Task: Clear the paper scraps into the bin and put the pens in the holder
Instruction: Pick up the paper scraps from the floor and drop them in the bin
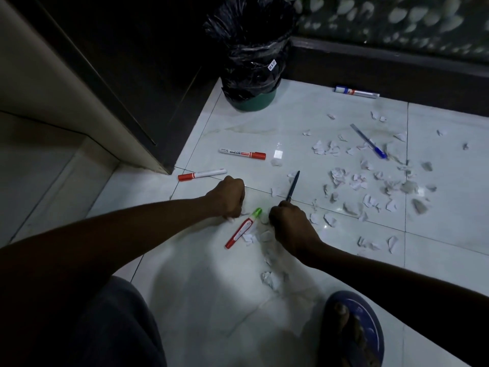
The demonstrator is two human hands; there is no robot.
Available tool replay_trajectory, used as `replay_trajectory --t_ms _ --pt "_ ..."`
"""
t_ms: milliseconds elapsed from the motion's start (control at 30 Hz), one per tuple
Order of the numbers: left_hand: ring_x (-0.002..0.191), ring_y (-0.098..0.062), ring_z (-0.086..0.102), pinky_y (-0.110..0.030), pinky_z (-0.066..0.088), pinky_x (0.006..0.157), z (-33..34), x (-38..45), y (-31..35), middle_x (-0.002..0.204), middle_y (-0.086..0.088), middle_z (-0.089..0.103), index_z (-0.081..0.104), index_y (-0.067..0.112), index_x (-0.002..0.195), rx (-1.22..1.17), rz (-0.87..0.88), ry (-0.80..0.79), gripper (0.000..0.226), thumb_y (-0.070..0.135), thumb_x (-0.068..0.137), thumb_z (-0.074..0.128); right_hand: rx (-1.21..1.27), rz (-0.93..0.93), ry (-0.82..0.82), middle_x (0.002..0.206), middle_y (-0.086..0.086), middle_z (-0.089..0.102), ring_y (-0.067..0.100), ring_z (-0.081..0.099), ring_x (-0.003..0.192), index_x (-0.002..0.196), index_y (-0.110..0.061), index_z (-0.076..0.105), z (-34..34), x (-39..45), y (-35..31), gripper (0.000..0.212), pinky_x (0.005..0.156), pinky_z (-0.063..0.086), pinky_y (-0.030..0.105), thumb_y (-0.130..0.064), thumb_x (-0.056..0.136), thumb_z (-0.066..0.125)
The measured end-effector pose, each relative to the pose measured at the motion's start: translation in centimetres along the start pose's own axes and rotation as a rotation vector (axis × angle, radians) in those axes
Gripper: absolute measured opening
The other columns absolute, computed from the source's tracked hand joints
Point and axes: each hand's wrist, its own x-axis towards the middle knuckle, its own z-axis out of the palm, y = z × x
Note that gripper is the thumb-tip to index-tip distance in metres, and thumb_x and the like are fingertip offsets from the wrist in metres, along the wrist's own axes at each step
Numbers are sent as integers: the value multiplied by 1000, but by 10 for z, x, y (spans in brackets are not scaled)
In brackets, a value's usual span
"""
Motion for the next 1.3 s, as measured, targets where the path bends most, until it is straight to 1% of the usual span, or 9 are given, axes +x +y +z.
replay_trajectory --t_ms 133,300,533,733,833,900,967,1100,1300 --pt "64 -24 72 -37 63 64 -13 -3 2 66 -15 73 76 2 68 -37 -86 43 18 13 56 84 34 -63 -24 109 9 59 28 61 92 114 -11 65 3 -3 -7 19 77 57 39 -17 96 63" --pt "73 -19 72 -34 63 71 -27 -6 5 75 -11 75 79 4 77 -74 -138 39 23 16 60 90 8 -108 -155 126 7 53 24 52 109 141 -14 52 8 3 -22 77 88 54 36 -58 82 75" --pt "75 -21 71 -33 62 73 -31 -5 8 79 -11 73 78 1 83 -96 -158 61 26 17 66 90 -171 -353 -200 134 9 52 27 50 122 144 -24 54 8 10 -36 47 87 54 40 -36 99 63" --pt "76 -21 71 -33 63 72 -29 -2 14 79 -12 75 79 2 80 -112 -134 62 24 15 64 89 -93 -394 -215 120 11 66 26 64 107 120 -11 72 9 17 -39 24 81 45 25 -11 98 63" --pt "73 -19 72 -33 63 70 -30 0 21 73 -10 75 80 4 75 -116 -100 58 18 13 61 88 16 -344 -225 103 10 74 22 70 90 101 -9 79 -1 27 -33 15 82 56 30 -7 88 73" --pt "72 -17 71 -32 63 69 -33 2 26 70 -9 75 80 6 72 -106 -85 61 16 13 59 87 64 -312 -216 98 8 76 19 72 86 96 -10 80 -12 30 -25 13 74 49 15 -6 85 76" --pt "71 -15 71 -32 63 68 -36 4 31 68 -7 75 80 7 70 -100 -76 57 16 13 57 87 64 -294 -235 97 6 78 16 73 86 96 -11 80 -24 28 -15 15 70 37 3 -4 84 76" --pt "70 -15 72 -29 63 67 -39 6 41 68 -7 75 79 7 69 -82 -63 25 18 15 58 91 -79 -263 -221 104 0 70 23 68 96 104 -25 77 -27 11 12 23 70 41 24 -11 87 70" --pt "72 -20 71 -28 57 62 -31 10 64 69 -9 73 78 4 69 22 -10 -38 18 12 56 88 -204 -324 -237 130 1 52 25 52 120 139 -36 57 -23 -19 11 45 70 47 32 -30 94 58"
